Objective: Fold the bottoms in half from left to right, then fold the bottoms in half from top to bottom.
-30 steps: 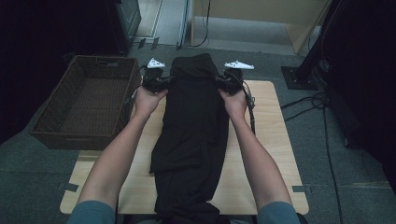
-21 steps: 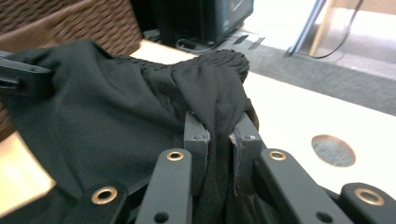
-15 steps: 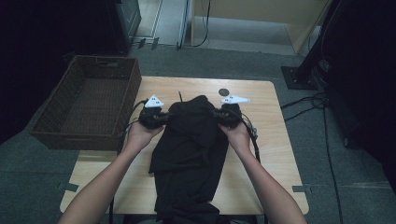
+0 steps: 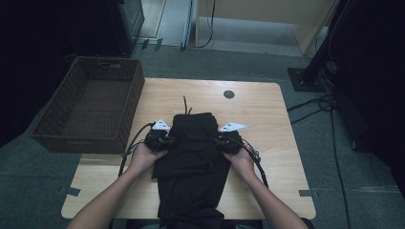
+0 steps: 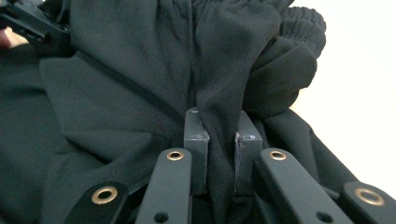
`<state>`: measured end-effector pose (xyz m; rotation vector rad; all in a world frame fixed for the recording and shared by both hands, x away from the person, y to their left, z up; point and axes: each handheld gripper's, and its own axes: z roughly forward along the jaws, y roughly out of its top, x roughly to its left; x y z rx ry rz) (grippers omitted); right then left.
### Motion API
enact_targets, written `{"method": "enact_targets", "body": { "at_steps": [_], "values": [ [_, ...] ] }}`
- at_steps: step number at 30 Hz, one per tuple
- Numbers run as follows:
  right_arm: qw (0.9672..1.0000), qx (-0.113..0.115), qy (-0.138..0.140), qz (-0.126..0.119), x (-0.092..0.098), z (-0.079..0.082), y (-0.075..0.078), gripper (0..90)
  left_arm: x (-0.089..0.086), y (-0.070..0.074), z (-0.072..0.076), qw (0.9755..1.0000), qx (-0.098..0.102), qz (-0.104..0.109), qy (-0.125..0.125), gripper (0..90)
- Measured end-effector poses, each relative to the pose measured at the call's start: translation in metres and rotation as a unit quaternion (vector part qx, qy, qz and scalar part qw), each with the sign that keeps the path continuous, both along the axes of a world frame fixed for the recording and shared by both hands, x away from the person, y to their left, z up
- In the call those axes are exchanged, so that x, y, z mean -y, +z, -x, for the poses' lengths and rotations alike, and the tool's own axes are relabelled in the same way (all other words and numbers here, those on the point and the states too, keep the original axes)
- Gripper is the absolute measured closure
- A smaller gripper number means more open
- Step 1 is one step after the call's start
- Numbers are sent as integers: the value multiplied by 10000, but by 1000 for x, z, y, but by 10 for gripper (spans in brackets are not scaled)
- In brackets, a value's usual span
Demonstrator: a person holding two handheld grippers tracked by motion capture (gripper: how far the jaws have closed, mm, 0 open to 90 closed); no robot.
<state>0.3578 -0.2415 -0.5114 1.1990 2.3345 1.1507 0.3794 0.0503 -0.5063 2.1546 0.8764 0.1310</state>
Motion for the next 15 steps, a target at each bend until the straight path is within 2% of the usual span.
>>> {"method": "enact_targets", "body": {
  "at_steps": [3,7,10,15],
  "values": [
    [9999,31,-43,-88,2,-7,-3,799,1,0,-6,10000,-13,15,56,869],
    [9998,24,-147,-146,5,-25,-4,797,6,0,-19,9998,2,-10,176,868],
    [9996,19,-239,-138,5,-45,-4,795,9,1,-37,9994,-79,-17,340,868],
    [9988,51,-469,-88,6,-84,-4,784,19,5,-68,9985,-97,-193,512,867]
  ]
}}
